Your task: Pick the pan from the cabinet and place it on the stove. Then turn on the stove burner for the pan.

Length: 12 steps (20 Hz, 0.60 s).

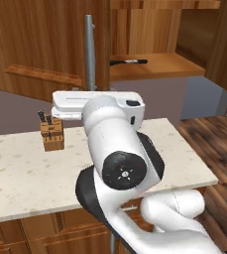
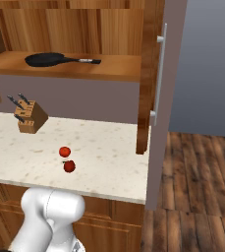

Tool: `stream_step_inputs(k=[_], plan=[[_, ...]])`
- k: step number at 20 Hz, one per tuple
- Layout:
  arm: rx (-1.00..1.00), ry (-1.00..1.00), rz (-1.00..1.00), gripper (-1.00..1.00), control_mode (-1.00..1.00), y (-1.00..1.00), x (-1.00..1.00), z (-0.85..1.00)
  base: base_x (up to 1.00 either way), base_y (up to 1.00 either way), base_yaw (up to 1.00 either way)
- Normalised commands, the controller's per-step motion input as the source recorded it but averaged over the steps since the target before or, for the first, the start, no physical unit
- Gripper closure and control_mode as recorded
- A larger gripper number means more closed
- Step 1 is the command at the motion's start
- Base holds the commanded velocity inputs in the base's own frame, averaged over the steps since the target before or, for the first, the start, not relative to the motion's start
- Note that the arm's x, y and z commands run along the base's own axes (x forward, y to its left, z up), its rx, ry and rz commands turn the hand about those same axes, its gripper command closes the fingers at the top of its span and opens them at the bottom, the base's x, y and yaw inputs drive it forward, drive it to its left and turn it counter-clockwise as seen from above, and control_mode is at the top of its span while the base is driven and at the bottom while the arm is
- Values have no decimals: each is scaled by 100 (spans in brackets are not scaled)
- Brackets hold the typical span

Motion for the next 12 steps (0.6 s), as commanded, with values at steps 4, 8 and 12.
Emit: stream_step_inputs(k=[4,8,12], plan=[[22,-2,0,-100,-100,-95,-72,0,0,0,0],[33,0,2,-100,-100,-100,-25,-5,0,0,0],[34,2,6,-100,-100,-100,0,-2,0,0,0]])
